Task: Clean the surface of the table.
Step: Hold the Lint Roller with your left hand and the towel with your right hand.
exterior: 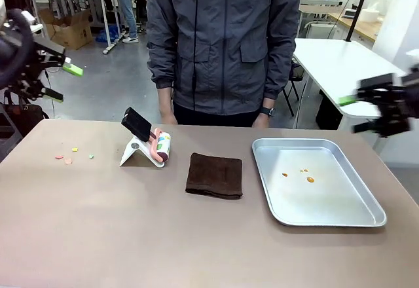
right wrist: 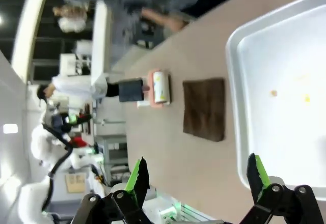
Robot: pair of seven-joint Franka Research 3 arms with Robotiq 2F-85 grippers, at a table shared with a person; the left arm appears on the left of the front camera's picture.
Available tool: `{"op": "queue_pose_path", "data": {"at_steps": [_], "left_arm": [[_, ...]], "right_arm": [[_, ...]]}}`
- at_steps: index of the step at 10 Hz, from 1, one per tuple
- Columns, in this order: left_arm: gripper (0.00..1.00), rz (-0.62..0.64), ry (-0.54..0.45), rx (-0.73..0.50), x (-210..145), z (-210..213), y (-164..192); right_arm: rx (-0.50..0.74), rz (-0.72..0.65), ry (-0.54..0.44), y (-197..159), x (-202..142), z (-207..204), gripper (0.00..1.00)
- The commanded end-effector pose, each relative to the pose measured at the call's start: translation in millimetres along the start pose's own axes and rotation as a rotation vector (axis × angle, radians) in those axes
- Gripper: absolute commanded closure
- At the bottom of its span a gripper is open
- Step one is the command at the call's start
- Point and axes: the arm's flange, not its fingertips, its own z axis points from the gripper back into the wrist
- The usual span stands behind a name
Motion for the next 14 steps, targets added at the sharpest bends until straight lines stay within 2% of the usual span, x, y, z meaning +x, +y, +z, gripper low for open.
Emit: {"op": "queue_pose_path", "data": {"at_steps": [1,4,5,7,9,11,12,14], "left_arm": [[0.0,-0.014,0.044,0.07,18.9,-31.8,-10.4],[0.0,-0.018,0.068,0.137,29.6,-76.3,-2.1],[0.0,-0.029,0.067,0.162,27.8,-88.6,3.3],[0.0,-0.028,0.084,0.149,23.9,-104.1,13.2],[0.0,-0.024,0.08,0.119,19.3,-115.8,15.1],[0.0,0.008,0.072,0.059,19.3,-120.9,11.7],[0.0,-0.005,0.099,0.121,22.5,-115.8,14.9],[0.0,-0.005,0.099,0.121,22.5,-115.8,14.9]], "right_arm": [[-0.063,0.028,0.039,39.2,-18.2,-76.1,0.0],[-0.195,0.07,0.146,72.1,-41.2,-168.7,0.0],[-0.243,0.085,0.18,74.1,-51.8,-197.9,0.0],[-0.279,0.097,0.235,68.7,-66.1,-229.8,0.0],[-0.299,0.083,0.263,57.2,-71.3,-243.1,0.0],[-0.261,0.073,0.294,51.1,-68.3,-229.4,0.0],[-0.291,0.097,0.282,45.1,-76.8,-244.9,0.0],[-0.291,0.097,0.282,45.1,-76.8,-244.9,0.0]]}}
